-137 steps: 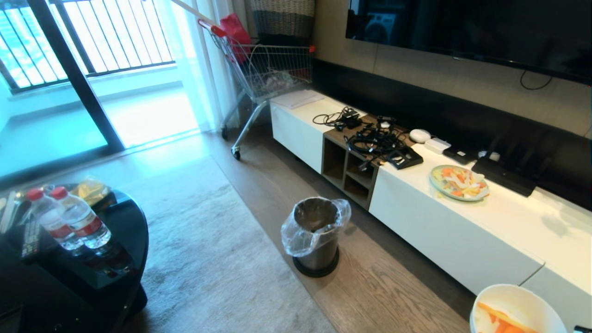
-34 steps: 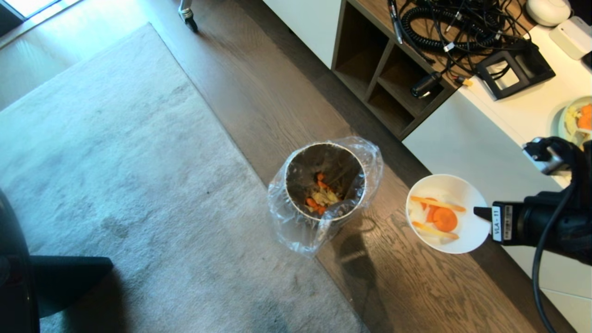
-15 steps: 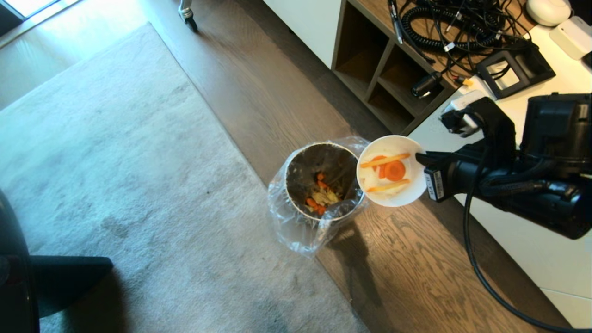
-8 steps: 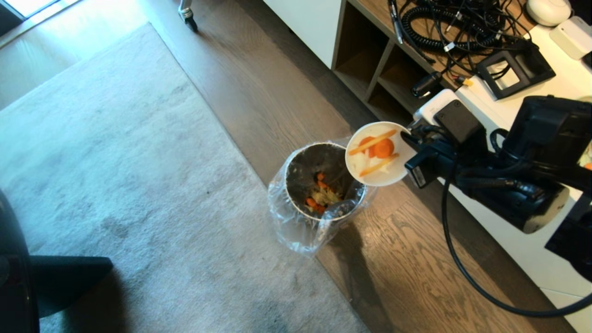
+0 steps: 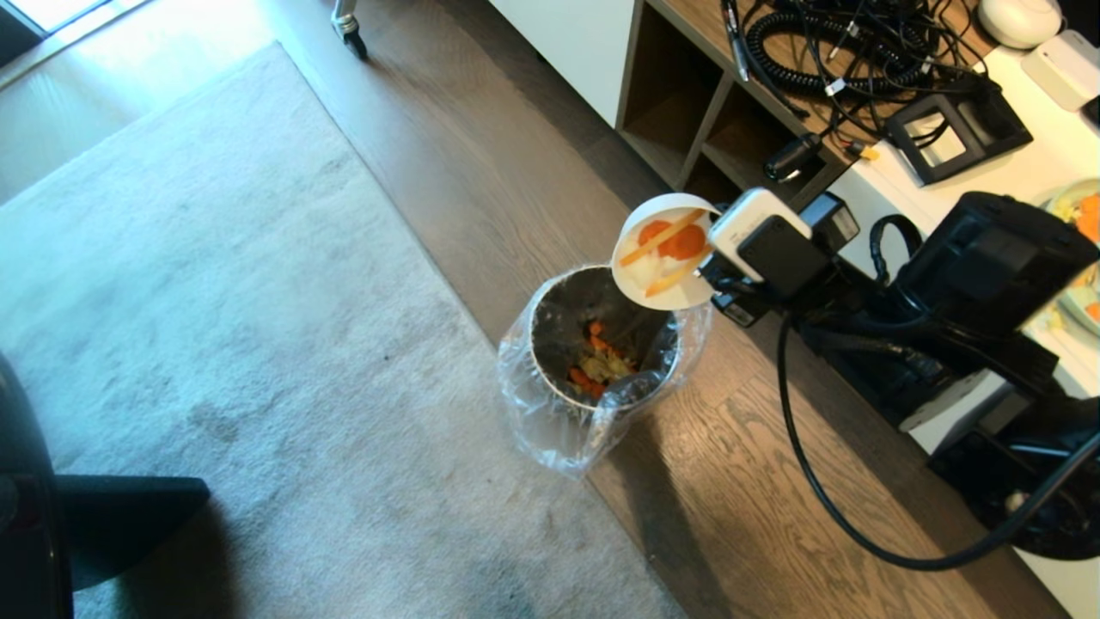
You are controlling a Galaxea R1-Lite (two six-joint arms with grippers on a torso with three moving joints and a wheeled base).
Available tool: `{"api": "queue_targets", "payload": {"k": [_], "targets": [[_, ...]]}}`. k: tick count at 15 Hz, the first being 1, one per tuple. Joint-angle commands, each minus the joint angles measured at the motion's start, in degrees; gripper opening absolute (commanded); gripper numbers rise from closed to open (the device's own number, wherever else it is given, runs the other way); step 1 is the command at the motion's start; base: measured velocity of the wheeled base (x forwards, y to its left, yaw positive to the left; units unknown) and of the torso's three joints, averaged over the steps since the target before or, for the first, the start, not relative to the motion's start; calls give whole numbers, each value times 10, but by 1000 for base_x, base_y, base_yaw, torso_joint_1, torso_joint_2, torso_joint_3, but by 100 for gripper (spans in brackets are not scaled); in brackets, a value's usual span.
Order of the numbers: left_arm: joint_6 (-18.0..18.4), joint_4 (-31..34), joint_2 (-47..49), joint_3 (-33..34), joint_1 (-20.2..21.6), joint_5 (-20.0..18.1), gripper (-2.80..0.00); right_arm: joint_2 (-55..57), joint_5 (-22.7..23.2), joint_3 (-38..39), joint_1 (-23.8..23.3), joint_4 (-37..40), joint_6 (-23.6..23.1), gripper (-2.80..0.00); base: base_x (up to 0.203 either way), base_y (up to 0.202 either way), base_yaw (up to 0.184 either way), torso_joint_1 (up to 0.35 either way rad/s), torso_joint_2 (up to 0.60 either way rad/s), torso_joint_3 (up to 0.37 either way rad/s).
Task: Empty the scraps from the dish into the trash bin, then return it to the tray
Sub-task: Pour the leftover food from the bowl into the trash can
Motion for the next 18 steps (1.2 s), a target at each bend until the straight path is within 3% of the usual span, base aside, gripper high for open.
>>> {"api": "queue_targets", "payload": {"k": [1,9,11,13,18], "targets": [[0,0,0,0,0,0,-280,24,-1,8,9,-45,-22,-280,0,0,0,0,0,0],[0,0,0,0,0,0,-280,65,3,14,14,-135,-72,-280,0,0,0,0,0,0],[0,0,0,0,0,0,-280,76,3,15,16,-160,-60,-280,0,0,0,0,0,0],[0,0,0,0,0,0,-280,91,1,20,23,-195,-20,-280,0,0,0,0,0,0],[0,0,0,0,0,0,-280,97,-1,20,24,-196,36,-280,0,0,0,0,0,0]]}}
